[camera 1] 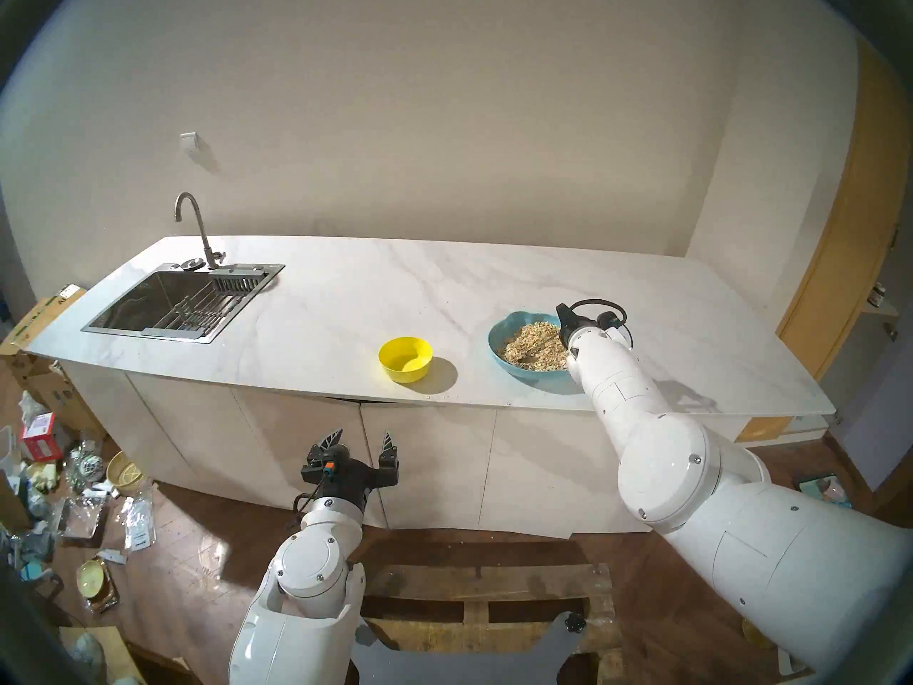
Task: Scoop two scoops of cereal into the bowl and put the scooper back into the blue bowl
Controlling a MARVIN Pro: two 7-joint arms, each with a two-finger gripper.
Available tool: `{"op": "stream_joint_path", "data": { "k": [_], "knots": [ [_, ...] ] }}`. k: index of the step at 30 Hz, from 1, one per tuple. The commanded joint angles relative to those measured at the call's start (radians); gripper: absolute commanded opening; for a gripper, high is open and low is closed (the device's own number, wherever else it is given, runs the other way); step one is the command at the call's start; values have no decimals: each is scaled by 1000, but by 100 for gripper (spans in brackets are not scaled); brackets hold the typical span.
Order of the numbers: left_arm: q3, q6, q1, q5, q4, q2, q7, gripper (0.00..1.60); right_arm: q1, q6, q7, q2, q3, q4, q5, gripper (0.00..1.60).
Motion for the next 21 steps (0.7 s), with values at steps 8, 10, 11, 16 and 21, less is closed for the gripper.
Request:
{"op": "stream_joint_path", "data": {
  "k": [8, 10, 11, 16, 21],
  "knots": [
    [2, -6, -6, -2, -26, 0, -4, 160, 76, -17, 13, 20, -6, 9, 6, 0],
    [2, -6, -6, -2, -26, 0, -4, 160, 78, -17, 11, 21, -5, 12, 7, 0],
    [2, -6, -6, -2, -26, 0, -4, 160, 78, -17, 12, 21, -4, 13, 9, 0],
    [2, -6, -6, -2, -26, 0, -4, 160, 72, -16, 16, 15, 10, 11, 28, 0],
    [2, -6, -6, -2, -26, 0, -4, 160, 60, -12, 27, 0, 32, -17, 45, 0]
  ]
}}
